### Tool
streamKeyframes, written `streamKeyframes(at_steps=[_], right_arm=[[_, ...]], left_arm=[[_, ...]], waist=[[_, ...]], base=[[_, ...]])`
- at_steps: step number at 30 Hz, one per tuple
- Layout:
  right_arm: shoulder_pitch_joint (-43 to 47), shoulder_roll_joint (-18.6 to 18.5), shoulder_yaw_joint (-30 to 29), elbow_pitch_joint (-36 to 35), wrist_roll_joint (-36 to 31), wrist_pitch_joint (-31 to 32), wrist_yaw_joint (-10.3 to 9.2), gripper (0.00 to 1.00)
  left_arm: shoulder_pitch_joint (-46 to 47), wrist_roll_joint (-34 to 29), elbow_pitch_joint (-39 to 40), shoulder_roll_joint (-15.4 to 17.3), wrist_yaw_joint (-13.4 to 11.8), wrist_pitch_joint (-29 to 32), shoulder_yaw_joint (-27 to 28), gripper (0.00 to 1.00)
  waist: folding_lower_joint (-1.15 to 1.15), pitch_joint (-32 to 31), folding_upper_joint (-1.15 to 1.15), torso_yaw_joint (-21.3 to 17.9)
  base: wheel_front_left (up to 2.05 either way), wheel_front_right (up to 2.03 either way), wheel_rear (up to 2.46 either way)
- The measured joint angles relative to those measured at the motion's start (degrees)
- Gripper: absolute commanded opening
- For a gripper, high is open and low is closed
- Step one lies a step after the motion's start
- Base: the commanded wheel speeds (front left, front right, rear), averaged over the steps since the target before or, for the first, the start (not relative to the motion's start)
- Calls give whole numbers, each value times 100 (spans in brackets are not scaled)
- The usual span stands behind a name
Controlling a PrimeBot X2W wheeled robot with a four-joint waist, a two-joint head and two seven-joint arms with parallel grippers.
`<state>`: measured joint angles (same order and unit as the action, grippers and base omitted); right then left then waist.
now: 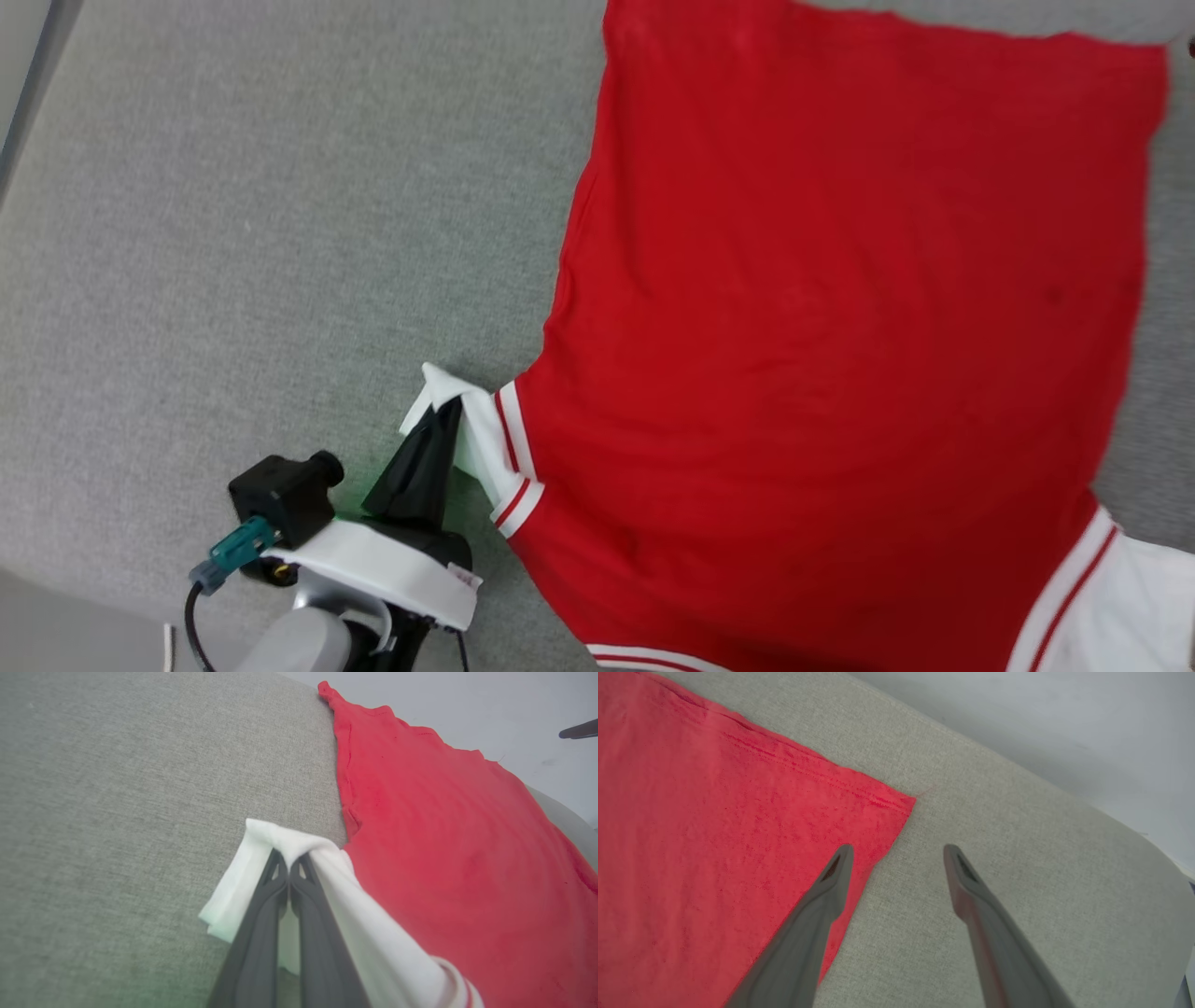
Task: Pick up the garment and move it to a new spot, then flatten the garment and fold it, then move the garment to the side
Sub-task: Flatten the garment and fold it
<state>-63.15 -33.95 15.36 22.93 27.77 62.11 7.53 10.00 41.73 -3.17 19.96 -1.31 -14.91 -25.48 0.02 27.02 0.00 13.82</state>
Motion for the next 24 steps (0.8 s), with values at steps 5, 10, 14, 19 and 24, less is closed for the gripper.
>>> streamKeyframes(at_steps=[5,10,14,19,24], right_arm=[[-284,-56,245,364,-172,530,-1,100],[-195,-68,333,586,-182,592,-2,100],[-138,-159,319,623,-147,627,-2,100],[-111,-211,369,545,-65,637,-2,0],[-68,-157,410,576,-48,315,0,0]], left_arm=[[147,-238,-40,-266,208,-1,145,0],[237,-426,-120,-478,409,-18,261,0],[304,-538,-177,-598,521,-23,363,0],[316,-649,-219,-628,603,-40,459,0],[311,-703,-302,-638,667,-40,549,0]], waist=[[0,435,0,218],[-1,747,0,383],[-3,907,0,445],[-4,972,0,410],[-2,896,0,321]], base=[[0,0,0],[0,0,0],[0,0,0],[0,0,0],[0,0,0]])
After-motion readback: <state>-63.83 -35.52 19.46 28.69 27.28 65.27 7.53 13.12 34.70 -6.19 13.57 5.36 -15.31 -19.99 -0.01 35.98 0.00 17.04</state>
